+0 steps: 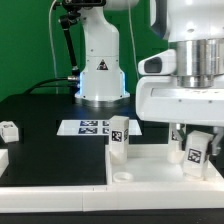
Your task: Assemble square table
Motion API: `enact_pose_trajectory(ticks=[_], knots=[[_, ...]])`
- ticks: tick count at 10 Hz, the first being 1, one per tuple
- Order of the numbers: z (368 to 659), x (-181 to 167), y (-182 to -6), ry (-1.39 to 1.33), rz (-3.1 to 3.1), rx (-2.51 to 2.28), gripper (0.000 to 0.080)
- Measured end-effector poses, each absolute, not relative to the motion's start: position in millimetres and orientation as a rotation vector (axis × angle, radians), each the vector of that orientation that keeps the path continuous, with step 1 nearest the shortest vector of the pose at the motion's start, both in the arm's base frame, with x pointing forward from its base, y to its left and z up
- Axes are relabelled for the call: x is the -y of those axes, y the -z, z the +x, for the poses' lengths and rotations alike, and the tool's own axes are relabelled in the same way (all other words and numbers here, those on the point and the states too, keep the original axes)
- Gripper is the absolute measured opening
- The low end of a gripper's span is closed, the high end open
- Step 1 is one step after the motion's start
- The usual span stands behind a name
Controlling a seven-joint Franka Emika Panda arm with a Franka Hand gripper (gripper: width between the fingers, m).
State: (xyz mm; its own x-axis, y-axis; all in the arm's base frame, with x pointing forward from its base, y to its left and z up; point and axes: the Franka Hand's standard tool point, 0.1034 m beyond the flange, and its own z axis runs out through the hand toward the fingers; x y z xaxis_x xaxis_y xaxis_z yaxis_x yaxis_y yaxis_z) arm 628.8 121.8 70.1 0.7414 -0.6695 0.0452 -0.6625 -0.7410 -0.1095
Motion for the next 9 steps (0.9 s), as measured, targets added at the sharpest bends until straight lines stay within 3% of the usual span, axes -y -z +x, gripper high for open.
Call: enact_pose_trajectory(ticks=[6,9], knots=[[628.6,-116.2,-67.8,0.006,-2.22,-1.948,0.0294],[628.3,-117.4,-68.8,0.044,-2.392,-1.756,0.0294]])
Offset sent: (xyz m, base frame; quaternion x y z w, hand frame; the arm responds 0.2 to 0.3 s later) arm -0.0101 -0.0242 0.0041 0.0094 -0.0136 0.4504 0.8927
